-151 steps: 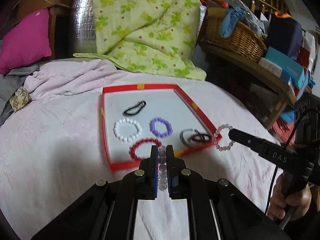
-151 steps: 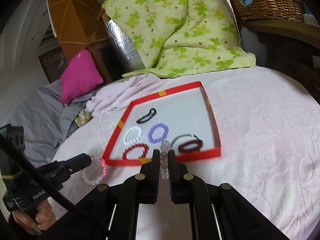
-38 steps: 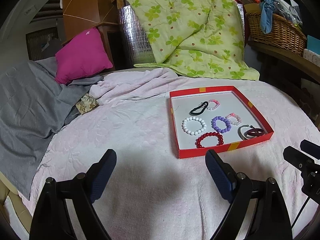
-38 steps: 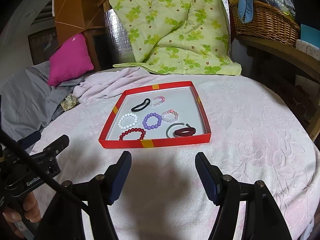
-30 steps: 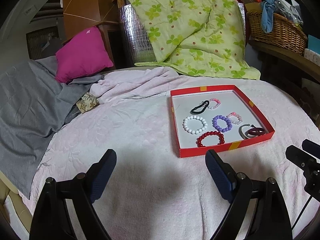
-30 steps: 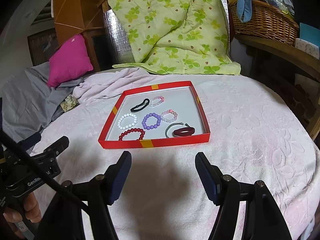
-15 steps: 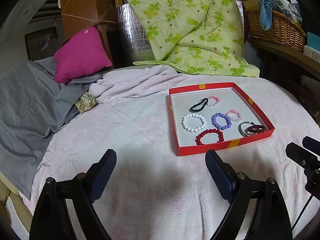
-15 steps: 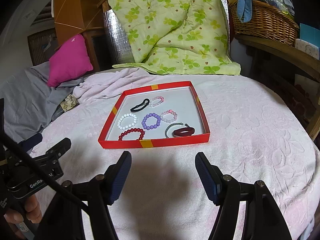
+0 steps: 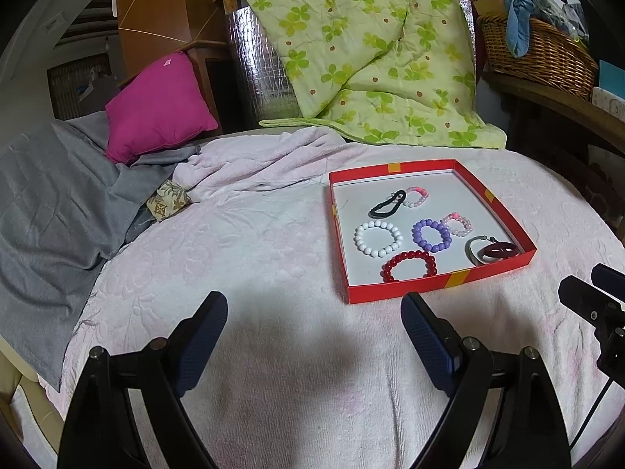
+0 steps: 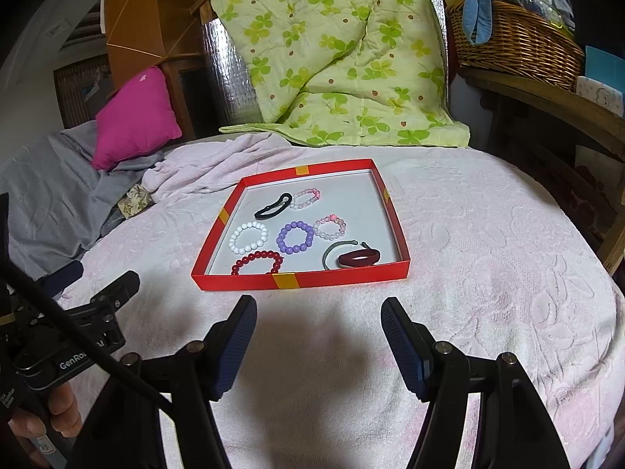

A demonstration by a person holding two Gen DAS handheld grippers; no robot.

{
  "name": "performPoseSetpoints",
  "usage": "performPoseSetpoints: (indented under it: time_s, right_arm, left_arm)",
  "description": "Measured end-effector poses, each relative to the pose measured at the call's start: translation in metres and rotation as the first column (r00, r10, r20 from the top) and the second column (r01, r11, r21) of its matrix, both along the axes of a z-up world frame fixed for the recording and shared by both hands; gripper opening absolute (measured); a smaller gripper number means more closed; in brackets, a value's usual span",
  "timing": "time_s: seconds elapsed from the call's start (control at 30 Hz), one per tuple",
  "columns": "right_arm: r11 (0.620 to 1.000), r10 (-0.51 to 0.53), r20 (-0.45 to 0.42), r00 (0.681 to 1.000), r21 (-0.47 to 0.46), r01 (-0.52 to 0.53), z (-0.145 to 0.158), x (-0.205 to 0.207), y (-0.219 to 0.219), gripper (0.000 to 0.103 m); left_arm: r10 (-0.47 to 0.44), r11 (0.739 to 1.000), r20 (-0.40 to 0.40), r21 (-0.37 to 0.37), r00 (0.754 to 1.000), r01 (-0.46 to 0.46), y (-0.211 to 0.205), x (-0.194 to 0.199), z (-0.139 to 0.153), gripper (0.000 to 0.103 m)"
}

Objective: Organize jewelry

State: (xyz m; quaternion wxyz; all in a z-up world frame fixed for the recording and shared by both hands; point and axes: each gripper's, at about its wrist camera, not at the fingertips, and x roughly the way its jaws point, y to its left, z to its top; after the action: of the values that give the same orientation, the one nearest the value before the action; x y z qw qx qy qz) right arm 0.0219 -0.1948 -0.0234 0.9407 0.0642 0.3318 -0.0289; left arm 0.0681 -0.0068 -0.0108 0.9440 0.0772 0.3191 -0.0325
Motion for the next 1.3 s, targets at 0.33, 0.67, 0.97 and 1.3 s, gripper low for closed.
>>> performPoseSetpoints:
  time_s: [0.33,0.67,0.97,1.3]
  right_arm:
    - [1.000,0.001,-0.001,1.000,-0.001,-0.001,-0.0003,-0.0001,0.0002,0.070]
    - [1.000,0.001,-0.002,1.000,-0.001,-0.001,-0.0007,0.0000,0.0002,0.070]
    - [1.000,0.001,-0.001,1.000,-0.002,-0.001,-0.0006,0.0001,0.0006,0.070]
    - [1.000,0.000,-0.001,1.000,-0.003,0.000,-0.0007,0.0002,0.0004,0.070]
  left_arm:
    - [-0.006,1.000,-0.004,0.003,1.000,0.006,0.0003,-0.0001,-0.0008,0.090]
    - [0.002,1.000,-0.007,0.004,1.000,-0.002,0.0029,0.0017,-0.0022,0.091]
    - [0.002,1.000,-0.010,0.003,1.000,-0.002,0.0032,0.0023,-0.0036,0.090]
    - [0.005,1.000,-0.008,0.006,1.000,-0.005,0.0028,0.0019,-0.0037,0.091]
